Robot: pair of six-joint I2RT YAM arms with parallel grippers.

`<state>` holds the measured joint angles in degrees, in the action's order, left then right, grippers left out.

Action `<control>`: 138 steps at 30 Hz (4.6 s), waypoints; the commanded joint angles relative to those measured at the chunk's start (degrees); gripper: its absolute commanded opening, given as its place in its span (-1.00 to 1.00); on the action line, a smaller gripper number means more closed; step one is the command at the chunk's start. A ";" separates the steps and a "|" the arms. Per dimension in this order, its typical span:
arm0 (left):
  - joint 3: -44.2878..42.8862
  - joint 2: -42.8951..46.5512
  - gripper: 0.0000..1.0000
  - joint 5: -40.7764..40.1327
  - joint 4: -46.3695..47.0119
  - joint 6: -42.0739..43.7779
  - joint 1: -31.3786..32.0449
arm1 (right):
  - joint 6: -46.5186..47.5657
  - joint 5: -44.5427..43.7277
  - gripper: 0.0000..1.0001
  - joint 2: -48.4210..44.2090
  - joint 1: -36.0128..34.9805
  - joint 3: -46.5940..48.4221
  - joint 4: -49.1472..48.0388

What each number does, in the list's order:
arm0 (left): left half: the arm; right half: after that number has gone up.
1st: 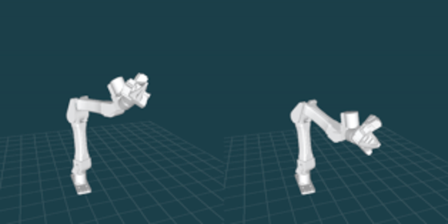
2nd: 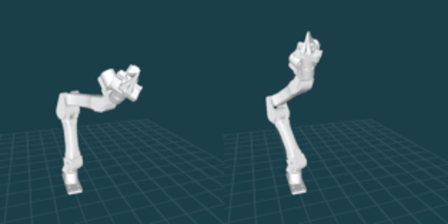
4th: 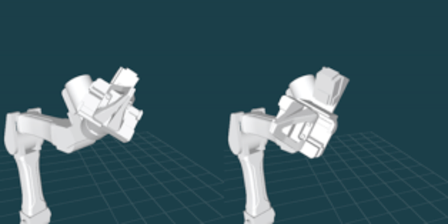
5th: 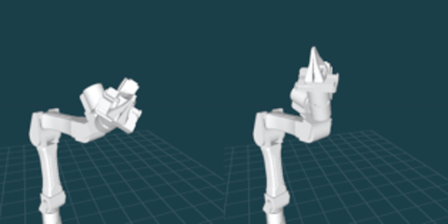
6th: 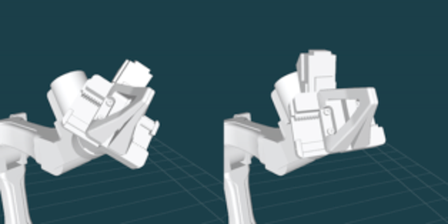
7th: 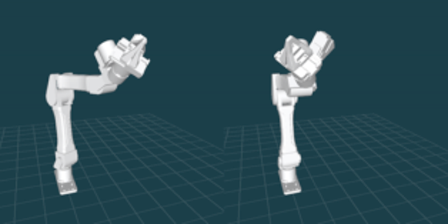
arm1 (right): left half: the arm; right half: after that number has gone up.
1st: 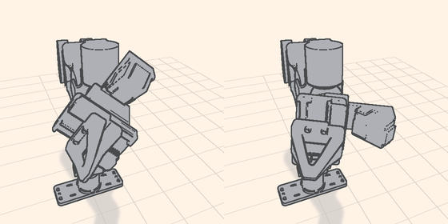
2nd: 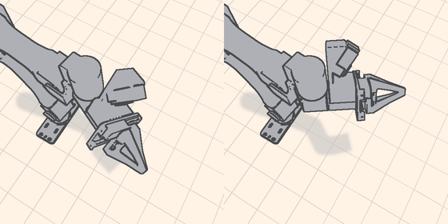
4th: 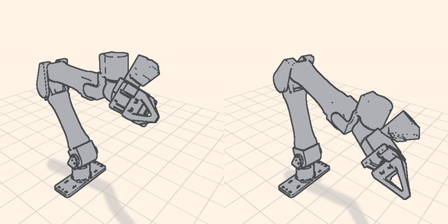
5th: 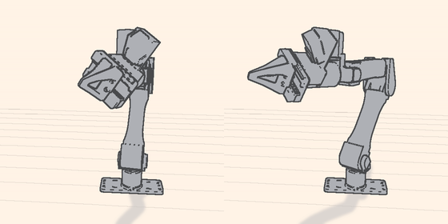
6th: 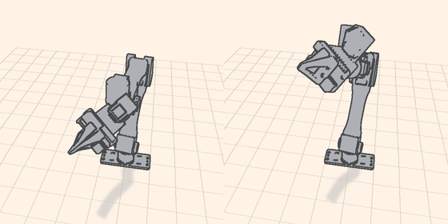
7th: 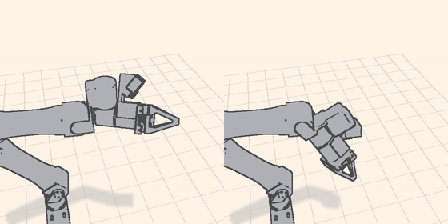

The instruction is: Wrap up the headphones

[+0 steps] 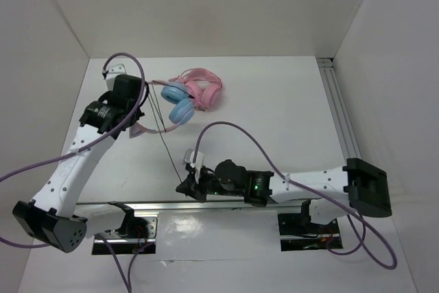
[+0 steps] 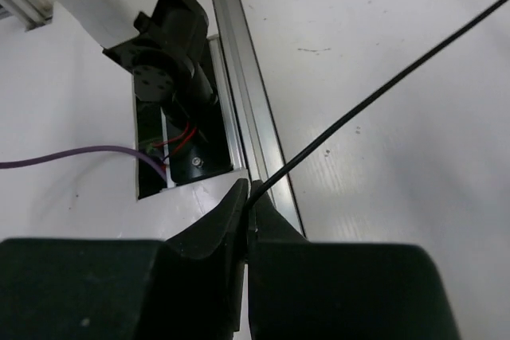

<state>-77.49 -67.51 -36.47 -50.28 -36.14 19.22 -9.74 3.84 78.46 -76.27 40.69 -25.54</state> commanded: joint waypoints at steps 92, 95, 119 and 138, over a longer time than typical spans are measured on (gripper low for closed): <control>3.73 7.21 -1.00 21.16 6.76 18.12 4.45 | -1.50 -28.61 0.26 1.70 39.09 9.22 24.10; 7.08 5.90 -1.00 22.92 10.55 18.12 -0.83 | -7.65 -32.14 0.26 3.19 41.28 11.60 31.74; 26.42 -0.86 -1.00 12.92 6.78 -18.68 -28.89 | -11.62 -15.00 0.47 -11.57 37.87 11.96 41.01; 33.81 -13.61 -0.59 8.25 6.07 -38.66 -34.08 | -8.54 -15.88 0.79 -13.15 32.60 14.24 43.73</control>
<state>-44.18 -79.35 -26.79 -42.46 -72.88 -13.87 -18.96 -12.01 66.54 -42.11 51.59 18.24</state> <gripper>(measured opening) 0.194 0.895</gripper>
